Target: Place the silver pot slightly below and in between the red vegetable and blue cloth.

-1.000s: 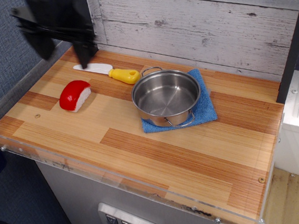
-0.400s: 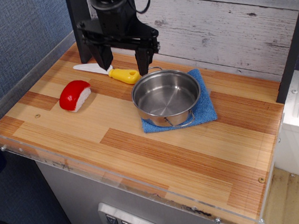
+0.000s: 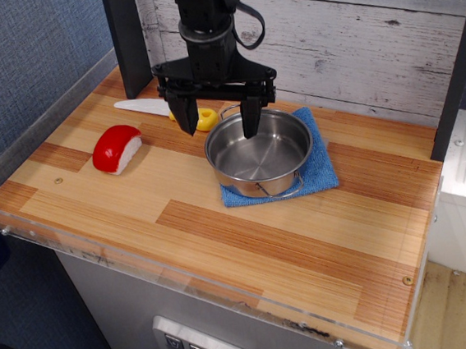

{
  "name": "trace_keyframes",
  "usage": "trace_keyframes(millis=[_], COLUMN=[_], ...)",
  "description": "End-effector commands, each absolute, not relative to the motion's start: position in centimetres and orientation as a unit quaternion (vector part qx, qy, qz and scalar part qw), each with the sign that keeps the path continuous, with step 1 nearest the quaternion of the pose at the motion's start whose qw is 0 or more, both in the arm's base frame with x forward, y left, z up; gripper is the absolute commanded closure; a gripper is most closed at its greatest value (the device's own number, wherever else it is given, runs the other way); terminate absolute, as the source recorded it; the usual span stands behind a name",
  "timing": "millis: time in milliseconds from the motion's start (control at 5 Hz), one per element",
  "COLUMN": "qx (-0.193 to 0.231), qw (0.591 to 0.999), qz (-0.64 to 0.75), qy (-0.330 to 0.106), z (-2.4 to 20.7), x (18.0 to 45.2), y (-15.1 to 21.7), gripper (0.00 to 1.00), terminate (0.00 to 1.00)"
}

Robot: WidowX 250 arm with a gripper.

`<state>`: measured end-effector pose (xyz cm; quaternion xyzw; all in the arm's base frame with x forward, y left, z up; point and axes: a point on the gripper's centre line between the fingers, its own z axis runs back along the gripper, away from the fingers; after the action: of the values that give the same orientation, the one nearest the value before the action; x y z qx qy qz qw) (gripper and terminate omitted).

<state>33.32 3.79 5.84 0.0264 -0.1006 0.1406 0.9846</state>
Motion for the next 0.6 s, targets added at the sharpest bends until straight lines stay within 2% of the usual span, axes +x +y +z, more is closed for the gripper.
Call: trace_keyframes(millis=[0, 400], qx=[0.036, 0.031], qw=[0.983, 0.985], qz=[0.146, 0.148], qy=[-0.101, -0.088], z=[5.5, 4.0], x=[33.5, 33.1], y=[4.1, 4.1], gripper=[0.00, 0.00], terminate=[0.00, 0.00])
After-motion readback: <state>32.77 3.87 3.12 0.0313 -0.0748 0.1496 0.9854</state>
